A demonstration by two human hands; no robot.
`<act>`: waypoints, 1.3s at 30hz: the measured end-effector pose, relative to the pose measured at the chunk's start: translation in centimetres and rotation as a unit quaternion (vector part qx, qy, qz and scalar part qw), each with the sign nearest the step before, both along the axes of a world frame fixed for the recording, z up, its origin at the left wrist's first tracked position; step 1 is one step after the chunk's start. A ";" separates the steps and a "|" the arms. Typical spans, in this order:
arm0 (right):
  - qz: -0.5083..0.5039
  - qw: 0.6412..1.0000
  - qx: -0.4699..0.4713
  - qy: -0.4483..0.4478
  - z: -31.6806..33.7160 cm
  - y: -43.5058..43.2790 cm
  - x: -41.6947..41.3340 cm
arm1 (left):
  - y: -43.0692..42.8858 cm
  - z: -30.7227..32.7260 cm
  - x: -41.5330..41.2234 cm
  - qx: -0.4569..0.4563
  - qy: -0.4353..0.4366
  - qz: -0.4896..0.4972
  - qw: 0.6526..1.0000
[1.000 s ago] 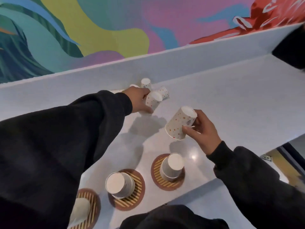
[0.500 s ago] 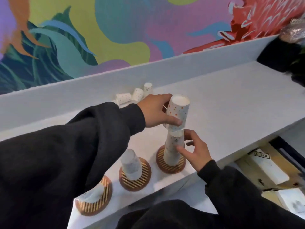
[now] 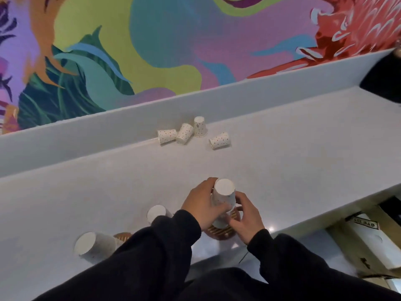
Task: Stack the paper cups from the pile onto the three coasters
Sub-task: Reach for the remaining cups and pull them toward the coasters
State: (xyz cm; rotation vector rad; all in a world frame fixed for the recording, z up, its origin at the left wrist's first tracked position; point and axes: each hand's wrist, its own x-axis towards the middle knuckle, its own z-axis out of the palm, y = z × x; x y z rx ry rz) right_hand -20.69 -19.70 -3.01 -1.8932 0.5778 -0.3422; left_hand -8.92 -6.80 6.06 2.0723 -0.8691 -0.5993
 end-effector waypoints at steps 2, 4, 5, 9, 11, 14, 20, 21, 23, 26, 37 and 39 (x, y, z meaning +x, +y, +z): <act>0.010 1.000 0.000 0.007 -0.8 -0.3 0.1 | 0.0 -1.5 -0.7 0.000 0.010 0.034 0.999; 0.023 0.999 -0.008 0.020 -1.6 -0.5 0.0 | 0.1 -3.0 -1.2 0.008 0.011 0.056 0.998; 0.028 0.999 -0.015 0.026 -1.8 -0.6 0.0 | 0.1 -3.6 -1.3 0.013 0.009 0.061 0.998; 0.048 0.998 -0.025 0.041 -2.0 -1.2 0.1 | 0.1 -5.6 -1.4 0.026 0.018 0.076 0.997; 0.054 0.997 -0.032 0.045 -2.0 -1.5 0.0 | 0.3 -6.4 -1.4 0.029 0.031 0.086 0.995; 0.068 0.996 -0.029 0.052 -2.2 -2.0 0.1 | 0.4 -7.1 -1.4 0.030 0.051 0.107 0.993; 0.087 0.994 -0.017 0.065 -2.7 -2.6 0.4 | 0.3 -7.1 -1.8 0.027 0.068 0.116 0.991; 0.094 0.993 -0.015 0.070 -2.9 -2.7 0.4 | 0.3 -7.2 -1.9 0.027 0.069 0.116 0.990; 0.100 0.992 -0.014 0.075 -3.2 -2.9 0.4 | 0.4 -7.5 -2.0 0.034 0.071 0.115 0.990; 0.119 0.989 -0.013 0.087 -3.5 -3.3 0.5 | 0.6 -7.6 -2.2 0.052 0.085 0.117 0.988; 0.106 0.972 -0.148 0.147 -1.7 -13.8 3.5 | 1.3 6.5 2.0 -0.046 -0.079 0.086 0.992; 0.110 0.964 -0.193 0.148 -0.5 -16.0 6.5 | 1.0 9.2 5.4 -0.038 -0.091 0.081 0.992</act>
